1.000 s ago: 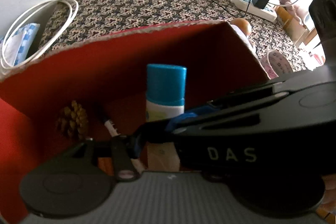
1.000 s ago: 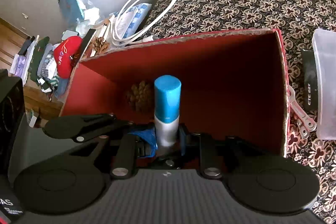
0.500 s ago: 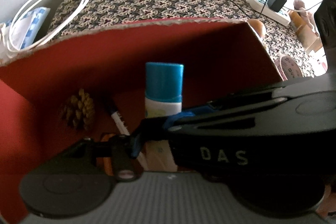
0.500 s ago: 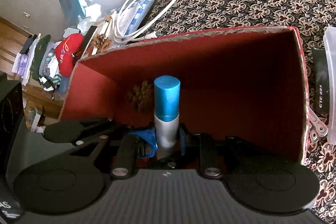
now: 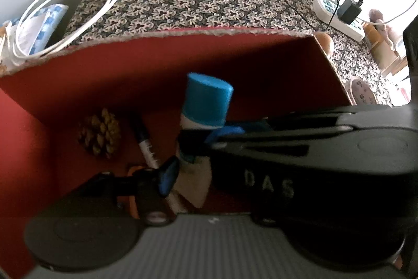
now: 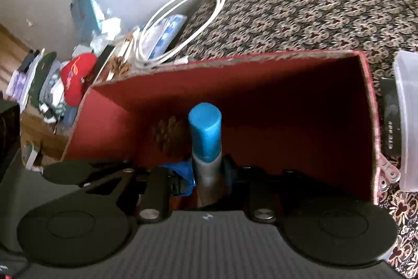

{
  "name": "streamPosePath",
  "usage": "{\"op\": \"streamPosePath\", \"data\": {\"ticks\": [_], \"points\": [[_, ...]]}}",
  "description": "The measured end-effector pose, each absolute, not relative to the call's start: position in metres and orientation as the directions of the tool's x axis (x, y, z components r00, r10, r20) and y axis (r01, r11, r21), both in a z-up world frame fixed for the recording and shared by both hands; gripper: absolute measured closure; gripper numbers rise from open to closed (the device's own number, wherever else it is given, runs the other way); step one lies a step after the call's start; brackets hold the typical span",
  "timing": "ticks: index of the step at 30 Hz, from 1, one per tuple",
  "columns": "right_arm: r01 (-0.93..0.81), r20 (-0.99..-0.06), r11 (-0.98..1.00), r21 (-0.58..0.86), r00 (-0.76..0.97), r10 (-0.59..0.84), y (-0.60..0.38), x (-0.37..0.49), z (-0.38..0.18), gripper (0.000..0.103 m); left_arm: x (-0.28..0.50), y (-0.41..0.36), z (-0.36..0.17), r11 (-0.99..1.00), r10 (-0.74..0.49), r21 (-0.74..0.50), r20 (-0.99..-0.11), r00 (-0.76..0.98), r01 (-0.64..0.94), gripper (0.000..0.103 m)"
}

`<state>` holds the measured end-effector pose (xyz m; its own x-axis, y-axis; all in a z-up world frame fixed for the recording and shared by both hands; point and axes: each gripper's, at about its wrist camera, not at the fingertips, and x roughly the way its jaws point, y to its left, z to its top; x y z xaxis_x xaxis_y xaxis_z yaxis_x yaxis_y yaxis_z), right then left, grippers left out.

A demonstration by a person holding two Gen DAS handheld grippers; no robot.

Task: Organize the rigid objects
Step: 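Lower the tube into the box and open the right gripper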

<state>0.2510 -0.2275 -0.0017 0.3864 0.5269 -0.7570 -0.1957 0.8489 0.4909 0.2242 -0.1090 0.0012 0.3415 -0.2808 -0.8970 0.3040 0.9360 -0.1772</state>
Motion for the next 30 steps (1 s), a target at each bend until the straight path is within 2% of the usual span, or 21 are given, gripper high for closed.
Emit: {"op": "streamPosePath", "data": {"ticks": [4,8,30], "points": [[-0.200,-0.754,0.857,0.474,0.411,0.513,-0.226,0.249,0.000,0.095,0.224,-0.108,0.002,0.937,-0.278,-0.172,-0.893,0.353,0.303,0.055],[-0.248,-0.698,0.833,0.495,0.457,0.551,-0.229,0.242,0.006,0.096,0.221,-0.110,0.003,0.935,-0.280,-0.166,-0.888,0.365,0.314,0.054],[-0.146,-0.715,0.899,0.412,0.560,0.419,-0.233,0.236,0.008,0.095,0.219,-0.110,0.005,0.951,-0.222,-0.099,-0.876,0.428,0.292,0.053]]}}
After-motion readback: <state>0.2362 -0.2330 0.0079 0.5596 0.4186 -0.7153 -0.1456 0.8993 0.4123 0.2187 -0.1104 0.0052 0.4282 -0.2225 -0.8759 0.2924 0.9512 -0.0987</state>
